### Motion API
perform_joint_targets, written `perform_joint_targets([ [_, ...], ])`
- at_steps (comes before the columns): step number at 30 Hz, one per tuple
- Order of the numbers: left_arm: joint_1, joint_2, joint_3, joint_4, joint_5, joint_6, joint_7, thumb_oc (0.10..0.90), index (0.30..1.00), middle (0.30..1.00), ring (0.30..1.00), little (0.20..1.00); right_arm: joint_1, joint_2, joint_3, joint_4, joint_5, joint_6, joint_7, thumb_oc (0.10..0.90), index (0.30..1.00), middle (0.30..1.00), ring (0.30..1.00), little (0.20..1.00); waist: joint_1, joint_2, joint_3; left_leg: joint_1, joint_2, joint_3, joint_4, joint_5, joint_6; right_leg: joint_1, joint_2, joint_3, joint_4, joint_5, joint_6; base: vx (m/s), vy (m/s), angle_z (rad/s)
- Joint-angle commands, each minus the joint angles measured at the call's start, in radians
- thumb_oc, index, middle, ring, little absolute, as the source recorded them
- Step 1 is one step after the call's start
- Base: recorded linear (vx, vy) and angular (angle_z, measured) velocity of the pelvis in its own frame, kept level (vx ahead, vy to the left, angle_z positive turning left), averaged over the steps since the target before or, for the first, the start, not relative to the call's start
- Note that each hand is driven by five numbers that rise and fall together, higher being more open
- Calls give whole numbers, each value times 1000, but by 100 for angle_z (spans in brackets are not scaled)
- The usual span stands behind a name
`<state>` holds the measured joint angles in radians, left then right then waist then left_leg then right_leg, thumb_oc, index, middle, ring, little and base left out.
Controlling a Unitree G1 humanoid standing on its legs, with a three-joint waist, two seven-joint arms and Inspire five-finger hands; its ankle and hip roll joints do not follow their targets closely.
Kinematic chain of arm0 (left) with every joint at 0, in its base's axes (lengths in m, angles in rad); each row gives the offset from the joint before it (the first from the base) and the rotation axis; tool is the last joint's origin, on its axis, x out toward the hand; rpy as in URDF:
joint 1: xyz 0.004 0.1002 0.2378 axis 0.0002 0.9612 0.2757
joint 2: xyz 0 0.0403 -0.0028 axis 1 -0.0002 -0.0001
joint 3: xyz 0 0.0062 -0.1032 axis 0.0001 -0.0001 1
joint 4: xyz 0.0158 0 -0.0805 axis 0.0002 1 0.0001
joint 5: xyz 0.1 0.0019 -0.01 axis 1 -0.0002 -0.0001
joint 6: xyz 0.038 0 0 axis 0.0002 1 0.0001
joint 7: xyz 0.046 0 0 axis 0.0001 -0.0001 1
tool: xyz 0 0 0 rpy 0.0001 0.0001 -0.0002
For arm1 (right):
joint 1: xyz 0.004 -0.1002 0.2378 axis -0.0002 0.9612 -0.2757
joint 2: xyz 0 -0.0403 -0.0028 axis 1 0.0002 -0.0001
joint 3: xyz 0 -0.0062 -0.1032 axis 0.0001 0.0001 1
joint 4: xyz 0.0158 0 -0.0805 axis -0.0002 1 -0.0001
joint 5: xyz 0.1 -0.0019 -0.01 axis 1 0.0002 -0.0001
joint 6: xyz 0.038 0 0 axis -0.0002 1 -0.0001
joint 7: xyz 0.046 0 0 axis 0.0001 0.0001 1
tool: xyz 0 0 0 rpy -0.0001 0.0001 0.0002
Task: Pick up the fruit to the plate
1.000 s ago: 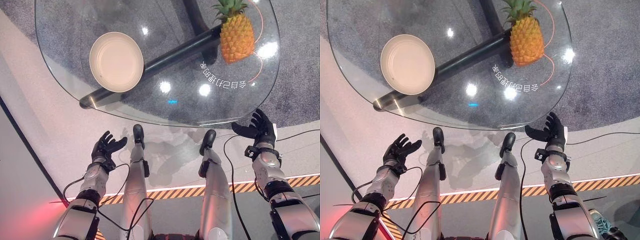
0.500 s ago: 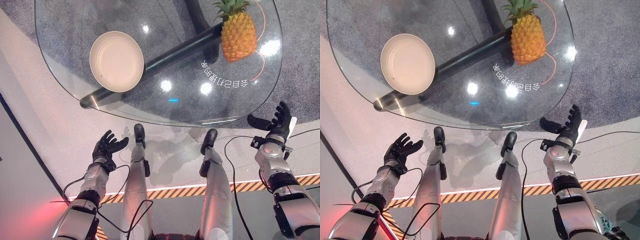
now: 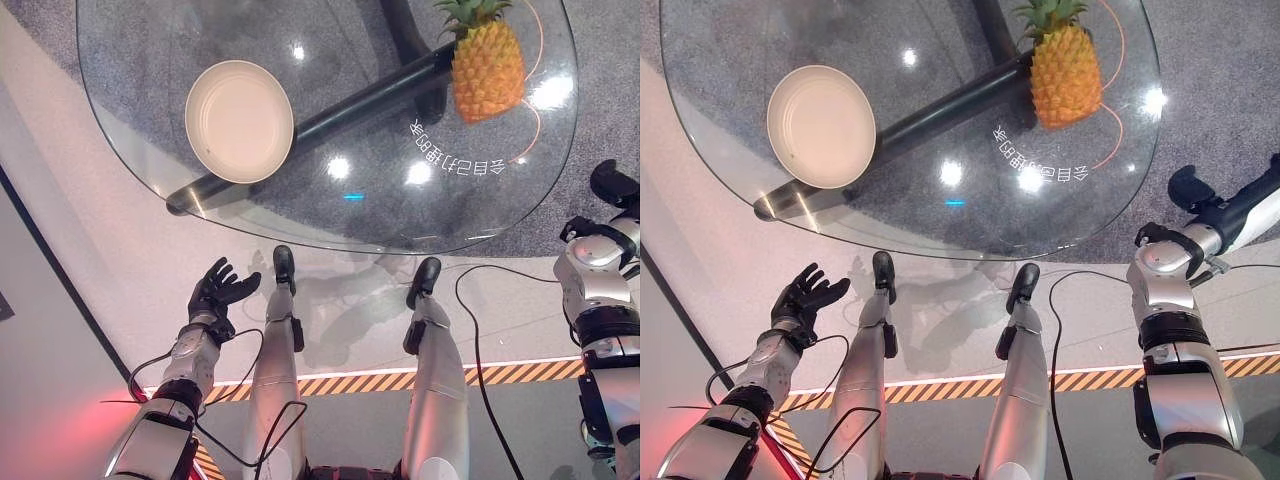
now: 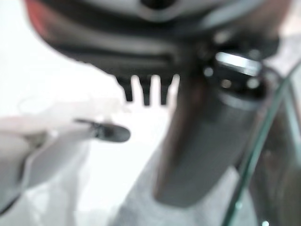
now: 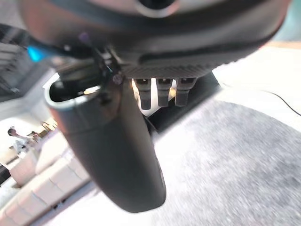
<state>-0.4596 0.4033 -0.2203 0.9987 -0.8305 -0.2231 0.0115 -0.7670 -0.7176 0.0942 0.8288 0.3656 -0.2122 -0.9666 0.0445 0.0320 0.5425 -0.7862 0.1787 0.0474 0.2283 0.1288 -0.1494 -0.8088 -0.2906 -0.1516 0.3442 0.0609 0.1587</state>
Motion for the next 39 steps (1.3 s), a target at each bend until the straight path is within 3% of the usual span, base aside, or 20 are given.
perform_joint_targets([
  [1, 99, 33, 17, 11, -37, -39, 12, 800, 900, 900, 900, 900, 2, -137, -63, -102, -117, -47, -172, 800, 900, 900, 900, 900, -18, 4, -22, -1, -3, -54, 71, -60, 31, -4, -29, -19, 1, 41, 32, 0, 0, 0],
  [11, 93, 12, 25, -12, -22, -34, 41, 800, 900, 900, 900, 900, -13, -105, -53, -358, -255, -23, -190, 800, 900, 900, 900, 900, -24, 2, -22, 9, -5, -48, 45, -53, 38, 0, -20, -16, -14, 38, 31, 0, 0, 0],
  [24, 131, -31, 47, -46, 14, -43, 45, 800, 900, 900, 900, 900, 1, -45, -15, -676, -391, 25, -17, 800, 900, 900, 900, 900, -25, 13, -22, 24, -15, -32, 25, -43, 44, 11, -19, -17, -26, 32, 28, -1, 8, 0],
  [39, 140, -64, 42, -53, 43, -49, 54, 800, 900, 900, 900, 900, 21, 37, 72, -771, -385, 93, 216, 800, 900, 900, 900, 900, -24, 14, -22, 36, -16, -18, 14, -31, 45, 19, -20, -18, -33, 36, 25, -1, 4, -1],
])
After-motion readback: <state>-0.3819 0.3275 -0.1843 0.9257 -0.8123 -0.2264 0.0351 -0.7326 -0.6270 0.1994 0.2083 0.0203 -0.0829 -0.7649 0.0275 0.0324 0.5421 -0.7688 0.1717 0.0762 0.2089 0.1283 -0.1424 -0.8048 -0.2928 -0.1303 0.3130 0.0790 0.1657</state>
